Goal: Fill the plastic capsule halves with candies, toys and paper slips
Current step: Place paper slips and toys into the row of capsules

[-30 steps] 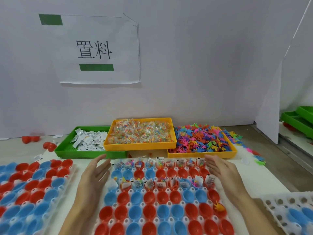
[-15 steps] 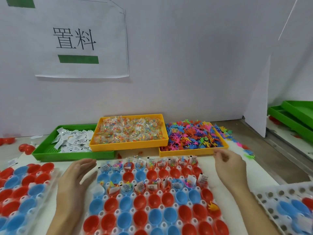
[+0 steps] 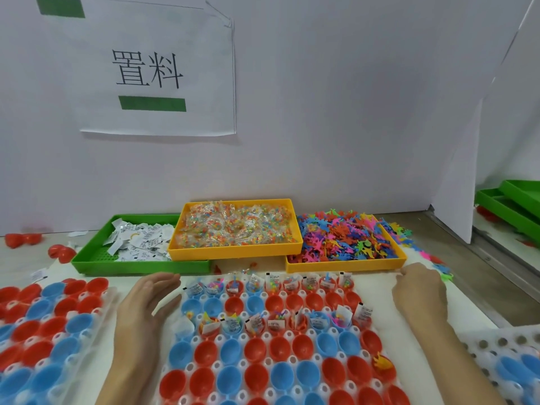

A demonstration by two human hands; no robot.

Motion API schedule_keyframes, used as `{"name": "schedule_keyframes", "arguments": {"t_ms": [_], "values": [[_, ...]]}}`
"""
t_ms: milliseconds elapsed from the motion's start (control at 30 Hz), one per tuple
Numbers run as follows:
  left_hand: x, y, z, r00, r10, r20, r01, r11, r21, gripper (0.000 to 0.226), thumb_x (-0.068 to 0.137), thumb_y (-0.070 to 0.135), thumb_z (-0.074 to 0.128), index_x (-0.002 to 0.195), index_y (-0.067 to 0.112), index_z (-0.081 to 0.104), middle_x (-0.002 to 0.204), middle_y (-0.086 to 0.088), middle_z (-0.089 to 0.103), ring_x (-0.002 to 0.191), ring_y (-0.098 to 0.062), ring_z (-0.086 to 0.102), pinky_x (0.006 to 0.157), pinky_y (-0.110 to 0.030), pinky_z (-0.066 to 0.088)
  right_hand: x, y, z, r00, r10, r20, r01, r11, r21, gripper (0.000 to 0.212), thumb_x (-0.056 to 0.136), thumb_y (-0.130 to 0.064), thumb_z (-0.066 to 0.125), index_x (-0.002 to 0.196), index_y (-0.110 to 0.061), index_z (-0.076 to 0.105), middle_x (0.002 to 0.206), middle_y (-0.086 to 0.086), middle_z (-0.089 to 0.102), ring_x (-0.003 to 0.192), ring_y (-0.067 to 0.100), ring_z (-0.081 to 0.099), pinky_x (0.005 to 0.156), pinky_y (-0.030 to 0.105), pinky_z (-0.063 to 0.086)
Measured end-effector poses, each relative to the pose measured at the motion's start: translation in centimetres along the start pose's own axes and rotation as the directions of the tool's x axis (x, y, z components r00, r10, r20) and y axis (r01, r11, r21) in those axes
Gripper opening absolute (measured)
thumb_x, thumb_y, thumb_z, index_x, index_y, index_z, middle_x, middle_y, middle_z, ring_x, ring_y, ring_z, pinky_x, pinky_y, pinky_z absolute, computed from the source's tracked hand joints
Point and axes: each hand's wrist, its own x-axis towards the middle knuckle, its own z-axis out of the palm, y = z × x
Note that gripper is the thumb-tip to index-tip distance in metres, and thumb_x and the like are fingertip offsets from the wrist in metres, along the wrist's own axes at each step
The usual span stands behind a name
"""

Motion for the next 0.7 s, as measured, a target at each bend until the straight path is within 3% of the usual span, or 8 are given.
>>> {"name": "schedule_keyframes", "arguments": {"t_ms": [167, 300, 400, 500, 567, 633, 700], "values": [[-0.1, 0.2, 0.2, 1.000, -0.009, 0.000, 0.009, 1.000, 0.025, 0.035, 0.104, 0.016, 0.033, 0.108, 0.004, 0.066, 0.110, -0.014, 0.071, 0.111, -0.027, 0.065, 0.082, -0.030, 0.058, -1.0, 0.7, 1.0, 0.993, -0.063, -0.102, 0.080, 0.982, 0.170, 0.030, 0.092, 0.006, 0.054, 0.116, -0.001, 0.072, 0.107, 0.024, 0.070, 0.097, 0.041, 0.062, 0.082, 0.043, 0.054], [-0.2, 0.5, 0.3, 1.000, -0.007, 0.021, 0.006, 0.999, 0.034, 0.035, 0.103, 0.016, 0.033, 0.106, 0.005, 0.066, 0.111, -0.014, 0.071, 0.108, -0.024, 0.066, 0.079, -0.025, 0.058, -1.5, 0.8, 0.9, 0.968, -0.115, -0.223, 0.180, 0.938, 0.297, 0.021, 0.090, 0.009, 0.058, 0.100, 0.002, 0.076, 0.093, 0.022, 0.074, 0.086, 0.040, 0.065, 0.077, 0.041, 0.053], [-0.2, 0.6, 0.4, 0.999, -0.015, 0.029, 0.014, 1.000, 0.015, 0.034, 0.102, 0.013, 0.031, 0.107, 0.001, 0.062, 0.112, -0.020, 0.067, 0.105, -0.024, 0.065, 0.075, -0.021, 0.056, -1.9, 0.7, 0.0, 0.946, -0.192, -0.263, 0.299, 0.831, 0.470, 0.017, 0.090, 0.003, 0.064, 0.091, -0.008, 0.077, 0.087, 0.011, 0.075, 0.082, 0.031, 0.067, 0.073, 0.034, 0.051], [-0.3, 0.7, 0.5, 0.999, -0.008, 0.035, 0.007, 0.999, 0.031, 0.033, 0.102, 0.012, 0.031, 0.104, 0.004, 0.063, 0.110, -0.019, 0.068, 0.102, -0.022, 0.065, 0.078, -0.027, 0.055, -3.6, 0.9, -1.1, 0.952, -0.232, -0.198, 0.304, 0.673, 0.675, 0.020, 0.090, -0.004, 0.068, 0.084, -0.022, 0.073, 0.079, -0.009, 0.073, 0.077, 0.010, 0.067, 0.064, 0.014, 0.050], [-0.2, 0.7, 0.5, 1.000, -0.009, 0.030, 0.008, 0.999, 0.038, 0.034, 0.102, 0.012, 0.031, 0.110, 0.000, 0.061, 0.110, -0.019, 0.067, 0.101, -0.022, 0.066, 0.080, -0.030, 0.054, -4.7, 1.2, -1.7, 0.955, -0.286, -0.081, 0.233, 0.552, 0.801, 0.021, 0.090, -0.003, 0.069, 0.083, -0.023, 0.074, 0.072, -0.004, 0.073, 0.070, 0.007, 0.068, 0.060, 0.014, 0.052], [-0.2, 0.8, 0.4, 0.999, -0.013, 0.031, 0.012, 1.000, 0.026, 0.035, 0.102, 0.013, 0.031, 0.115, -0.005, 0.059, 0.109, -0.018, 0.067, 0.098, -0.019, 0.067, 0.075, -0.023, 0.056, -5.4, 1.5, -2.3, 0.931, -0.364, 0.019, 0.163, 0.460, 0.873, 0.022, 0.090, -0.002, 0.068, 0.083, -0.022, 0.076, 0.071, 0.003, 0.073, 0.063, 0.010, 0.067, 0.055, 0.017, 0.051], [-0.2, 0.9, 0.6, 0.999, -0.019, 0.039, 0.018, 1.000, 0.020, 0.034, 0.102, 0.013, 0.030, 0.107, 0.000, 0.061, 0.106, -0.016, 0.067, 0.095, -0.018, 0.067, 0.072, -0.019, 0.056, -5.6, 1.7, -2.9, 0.906, -0.417, 0.069, 0.112, 0.395, 0.912, 0.022, 0.090, -0.001, 0.067, 0.086, -0.020, 0.077, 0.072, 0.009, 0.072, 0.060, 0.014, 0.064, 0.053, 0.019, 0.049]]}}
